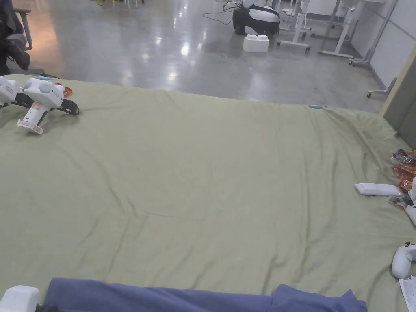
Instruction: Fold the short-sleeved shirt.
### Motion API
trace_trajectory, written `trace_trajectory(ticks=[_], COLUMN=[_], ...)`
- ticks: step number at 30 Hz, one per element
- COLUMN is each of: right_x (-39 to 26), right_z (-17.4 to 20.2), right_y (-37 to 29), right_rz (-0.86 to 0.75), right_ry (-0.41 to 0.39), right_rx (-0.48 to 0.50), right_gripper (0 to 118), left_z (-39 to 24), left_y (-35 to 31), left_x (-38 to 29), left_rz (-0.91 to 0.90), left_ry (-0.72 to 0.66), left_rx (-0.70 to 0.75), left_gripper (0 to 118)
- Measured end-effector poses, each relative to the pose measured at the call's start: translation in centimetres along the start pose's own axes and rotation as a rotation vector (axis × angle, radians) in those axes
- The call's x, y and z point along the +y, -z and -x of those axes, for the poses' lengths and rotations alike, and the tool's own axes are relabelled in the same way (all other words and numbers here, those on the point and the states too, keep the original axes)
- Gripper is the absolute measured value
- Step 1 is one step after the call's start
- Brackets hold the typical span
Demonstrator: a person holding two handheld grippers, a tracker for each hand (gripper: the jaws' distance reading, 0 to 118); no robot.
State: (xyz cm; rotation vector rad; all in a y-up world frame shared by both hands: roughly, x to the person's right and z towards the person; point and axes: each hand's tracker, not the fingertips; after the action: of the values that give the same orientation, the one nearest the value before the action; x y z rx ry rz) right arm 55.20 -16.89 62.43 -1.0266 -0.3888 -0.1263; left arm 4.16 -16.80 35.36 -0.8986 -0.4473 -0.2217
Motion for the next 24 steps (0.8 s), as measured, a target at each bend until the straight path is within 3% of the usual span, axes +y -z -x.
trace_trajectory(ticks=[3, 4, 6, 11, 14, 16, 19, 21, 22, 24], right_x=[0.9, 1.3, 2.5, 5.9, 7.8, 8.9, 10.5, 11.5, 11.9, 12.6], right_z=[0.2, 0.4, 0.5, 2.0, 3.8, 5.2, 7.4, 8.8, 9.4, 10.4], right_y=[-1.3, -2.1, -3.9, -7.6, -8.3, -8.6, -8.8, -8.8, -8.8, -8.9], right_rz=[-0.051, -0.076, -0.16, -0.398, -0.537, -0.618, -0.726, -0.798, -0.825, -0.875], right_ry=[-0.013, -0.01, -0.011, 0.029, 0.054, 0.089, 0.125, 0.139, 0.151, 0.169], right_rx=[-0.087, -0.115, -0.143, -0.138, -0.115, -0.093, -0.066, -0.073, -0.083, -0.088], right_gripper=[64, 72, 72, 72, 70, 62, 56, 36, 19, 10], left_z=[-0.1, -0.1, 0.0, -0.9, -2.6, -3.9, -6.1, -7.1, -8.1, -8.9], left_y=[-1.2, -1.7, -2.3, -3.0, -3.3, -3.5, -4.1, -4.7, -5.2, -5.9], left_x=[0.6, 1.0, 1.9, 5.1, 6.9, 8.0, 9.4, 10.2, 10.5, 10.8], left_rz=[-0.043, -0.071, -0.135, -0.281, -0.38, -0.434, -0.528, -0.58, -0.612, -0.654], left_ry=[-0.03, -0.048, -0.064, -0.067, -0.036, -0.015, -0.005, -0.014, -0.014, -0.009], left_rx=[0.002, 0.003, 0.007, -0.008, 0.007, 0.029, 0.048, 0.059, 0.059, 0.062], left_gripper=[41, 54, 61, 61, 59, 49, 42, 30, 21, 8])
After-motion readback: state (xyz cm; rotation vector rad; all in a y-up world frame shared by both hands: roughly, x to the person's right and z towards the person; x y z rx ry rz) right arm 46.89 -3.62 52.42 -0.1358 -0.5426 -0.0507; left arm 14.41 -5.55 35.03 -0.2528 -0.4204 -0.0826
